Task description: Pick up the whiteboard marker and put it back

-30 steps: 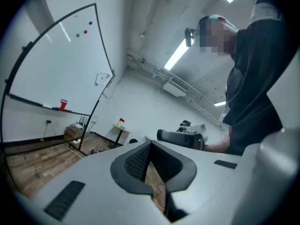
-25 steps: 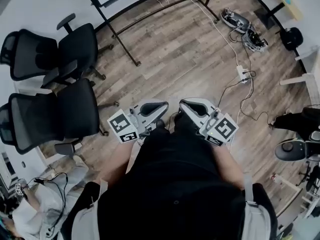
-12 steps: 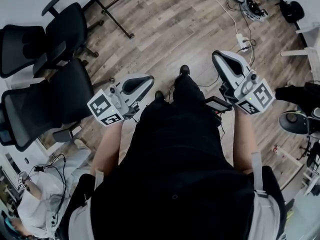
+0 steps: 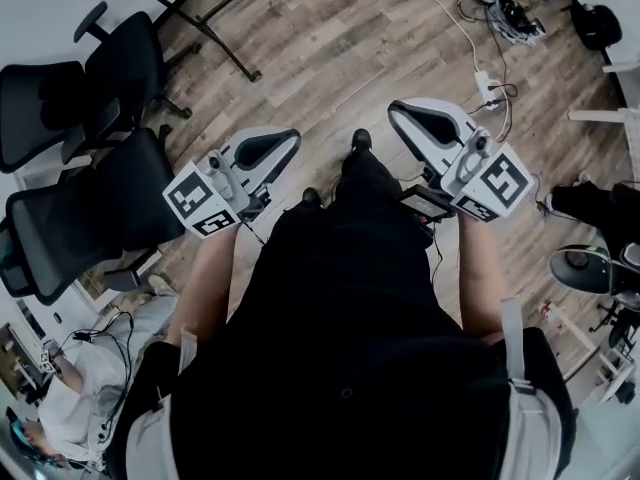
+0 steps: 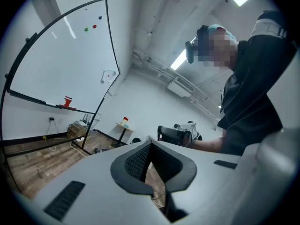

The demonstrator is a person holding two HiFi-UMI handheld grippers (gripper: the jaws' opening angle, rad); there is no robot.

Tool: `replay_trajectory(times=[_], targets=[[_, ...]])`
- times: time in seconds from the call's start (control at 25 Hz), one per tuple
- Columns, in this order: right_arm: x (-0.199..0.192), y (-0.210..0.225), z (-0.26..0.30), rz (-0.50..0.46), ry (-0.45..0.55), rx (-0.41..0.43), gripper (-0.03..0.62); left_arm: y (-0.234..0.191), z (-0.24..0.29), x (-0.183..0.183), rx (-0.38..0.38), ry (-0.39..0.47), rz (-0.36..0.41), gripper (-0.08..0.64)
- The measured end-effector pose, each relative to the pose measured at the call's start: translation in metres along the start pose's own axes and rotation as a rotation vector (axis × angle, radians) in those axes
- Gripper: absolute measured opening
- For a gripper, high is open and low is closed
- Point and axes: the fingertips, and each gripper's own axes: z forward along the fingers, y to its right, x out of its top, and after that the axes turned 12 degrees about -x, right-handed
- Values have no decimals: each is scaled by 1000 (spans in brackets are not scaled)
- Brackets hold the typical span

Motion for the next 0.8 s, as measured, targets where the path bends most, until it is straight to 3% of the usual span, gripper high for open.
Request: replay_trajectory(times=[0.28, 0.52, 0.8], targets=[[-1, 73, 26, -142, -72, 137, 21, -63, 74, 45, 131, -15, 67, 11], [2, 131, 36, -54, -69, 258, 21, -93, 116, 72, 230, -17, 97, 12], [-10, 180, 60, -48, -63, 249, 21, -134, 120, 54, 307, -44, 53, 12]])
